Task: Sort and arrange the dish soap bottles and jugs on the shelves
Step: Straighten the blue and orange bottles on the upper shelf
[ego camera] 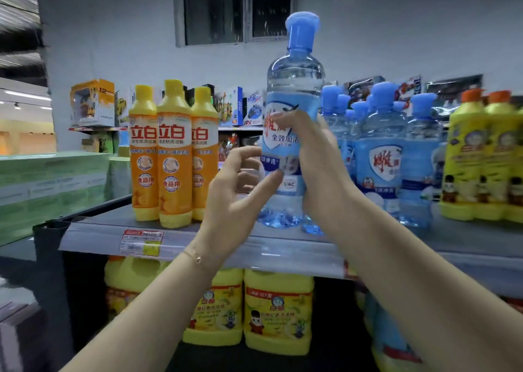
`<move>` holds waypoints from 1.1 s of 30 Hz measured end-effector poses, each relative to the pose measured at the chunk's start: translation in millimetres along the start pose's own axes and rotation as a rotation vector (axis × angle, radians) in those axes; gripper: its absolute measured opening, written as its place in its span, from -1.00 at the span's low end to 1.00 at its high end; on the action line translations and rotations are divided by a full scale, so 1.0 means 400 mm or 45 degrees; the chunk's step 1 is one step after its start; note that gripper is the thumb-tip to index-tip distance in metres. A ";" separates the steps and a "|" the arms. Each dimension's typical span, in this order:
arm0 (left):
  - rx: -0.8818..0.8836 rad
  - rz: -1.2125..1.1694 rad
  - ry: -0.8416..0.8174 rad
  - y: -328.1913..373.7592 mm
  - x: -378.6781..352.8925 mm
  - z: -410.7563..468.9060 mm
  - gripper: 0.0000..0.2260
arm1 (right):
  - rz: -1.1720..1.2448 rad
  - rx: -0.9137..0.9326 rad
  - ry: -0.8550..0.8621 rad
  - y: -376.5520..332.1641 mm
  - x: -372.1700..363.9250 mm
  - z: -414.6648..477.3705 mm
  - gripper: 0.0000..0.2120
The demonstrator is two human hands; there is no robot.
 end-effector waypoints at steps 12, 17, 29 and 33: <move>-0.017 -0.256 -0.229 0.130 -0.339 -0.111 -0.59 | -0.300 0.295 0.249 -0.196 0.346 0.001 -0.26; -0.085 -0.027 -0.271 0.143 -0.439 -0.143 -0.57 | -0.335 0.526 0.382 -0.231 0.443 0.025 -0.59; -0.460 0.887 0.000 0.020 -0.450 -0.145 -0.32 | -0.809 0.653 0.544 -0.147 0.536 0.152 -0.73; -0.433 0.877 -0.060 -0.015 -0.462 -0.150 -0.24 | -0.876 0.603 0.442 -0.096 0.542 0.173 -0.73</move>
Point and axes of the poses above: each hand's wrist, its own z-axis towards the middle knuckle, its own x-axis out of the back of the hand, y = z × x, the point moved 3 cm from there along z, towards the middle knuckle, and after that the axes turned 15 degrees about y, right-handed, at the moved point
